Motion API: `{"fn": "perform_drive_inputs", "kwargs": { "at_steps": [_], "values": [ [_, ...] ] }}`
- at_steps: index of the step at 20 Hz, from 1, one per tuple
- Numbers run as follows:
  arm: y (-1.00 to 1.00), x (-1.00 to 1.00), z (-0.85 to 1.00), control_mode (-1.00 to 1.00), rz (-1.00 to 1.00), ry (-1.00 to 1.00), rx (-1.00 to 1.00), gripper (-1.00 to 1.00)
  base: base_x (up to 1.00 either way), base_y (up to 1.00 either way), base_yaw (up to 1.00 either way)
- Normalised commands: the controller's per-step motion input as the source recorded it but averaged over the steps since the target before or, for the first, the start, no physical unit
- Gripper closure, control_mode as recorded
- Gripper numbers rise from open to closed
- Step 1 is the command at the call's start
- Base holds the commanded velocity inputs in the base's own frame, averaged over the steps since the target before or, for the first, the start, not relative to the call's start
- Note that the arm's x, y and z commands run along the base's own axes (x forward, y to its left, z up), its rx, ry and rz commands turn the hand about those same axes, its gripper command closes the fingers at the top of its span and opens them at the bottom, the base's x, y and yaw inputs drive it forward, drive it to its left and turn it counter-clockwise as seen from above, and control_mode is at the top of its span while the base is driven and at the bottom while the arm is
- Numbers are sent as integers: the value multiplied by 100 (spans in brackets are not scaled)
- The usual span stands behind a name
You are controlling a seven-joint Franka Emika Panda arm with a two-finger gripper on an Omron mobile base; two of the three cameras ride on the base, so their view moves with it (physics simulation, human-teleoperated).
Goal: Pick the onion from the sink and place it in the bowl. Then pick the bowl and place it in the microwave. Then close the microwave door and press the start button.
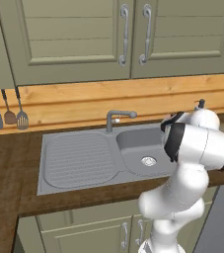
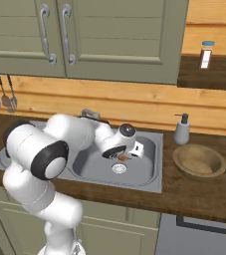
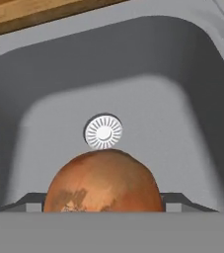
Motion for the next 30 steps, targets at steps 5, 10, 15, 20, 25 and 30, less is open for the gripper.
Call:
{"fn": "perform_drive_inputs", "kwargs": {
  "at_steps": [5, 10, 15, 20, 25, 30],
  "values": [
    [-33, -17, 93, -100, -15, 0, 2, 100, 0, 0, 0],
    [-47, -16, 55, -100, -22, 0, 0, 100, 0, 0, 0],
    [-67, -1, 23, -100, -23, -1, -1, 100, 0, 0, 0],
    [-72, 0, 11, -100, -22, 0, 0, 100, 0, 0, 0],
    [-87, 0, 2, -100, -18, 7, 0, 100, 0, 0, 0],
    [-81, 0, 1, -100, -9, 10, 0, 100, 0, 0, 0]
  ]
}}
